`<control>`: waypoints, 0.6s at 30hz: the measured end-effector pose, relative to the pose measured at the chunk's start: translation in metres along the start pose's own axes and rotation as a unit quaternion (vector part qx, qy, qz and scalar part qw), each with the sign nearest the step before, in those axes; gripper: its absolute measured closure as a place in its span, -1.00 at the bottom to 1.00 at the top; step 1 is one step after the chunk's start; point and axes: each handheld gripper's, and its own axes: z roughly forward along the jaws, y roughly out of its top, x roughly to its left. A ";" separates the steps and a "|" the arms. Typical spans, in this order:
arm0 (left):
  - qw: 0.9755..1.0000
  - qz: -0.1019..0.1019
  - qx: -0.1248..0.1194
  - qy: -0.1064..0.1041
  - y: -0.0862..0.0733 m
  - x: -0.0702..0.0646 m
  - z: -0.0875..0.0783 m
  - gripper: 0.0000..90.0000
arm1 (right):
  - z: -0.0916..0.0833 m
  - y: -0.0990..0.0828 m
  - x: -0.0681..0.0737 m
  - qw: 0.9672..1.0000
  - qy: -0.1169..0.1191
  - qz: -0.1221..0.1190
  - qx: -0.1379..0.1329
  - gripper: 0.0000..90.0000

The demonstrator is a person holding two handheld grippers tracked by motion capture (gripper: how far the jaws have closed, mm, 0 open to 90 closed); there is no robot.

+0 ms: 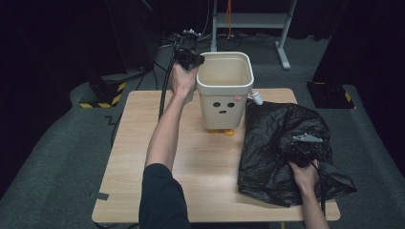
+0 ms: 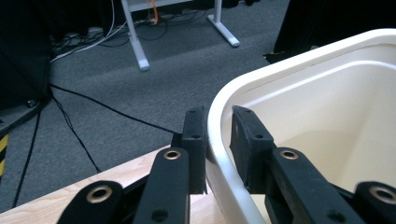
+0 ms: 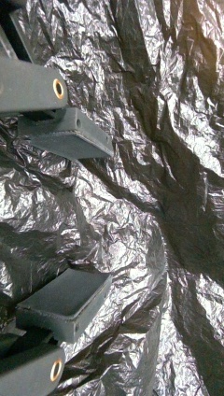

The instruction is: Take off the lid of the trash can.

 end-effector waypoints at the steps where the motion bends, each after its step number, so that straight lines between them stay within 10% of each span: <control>1: 1.000 0.001 0.000 0.001 0.000 0.000 0.000 0.69 | 0.000 0.000 0.000 1.000 0.000 0.001 0.000 -0.27; 18: 1.000 0.001 0.008 0.005 0.001 -0.002 0.000 0.71 | 0.001 0.000 0.000 1.000 0.001 -0.003 -0.001 -0.28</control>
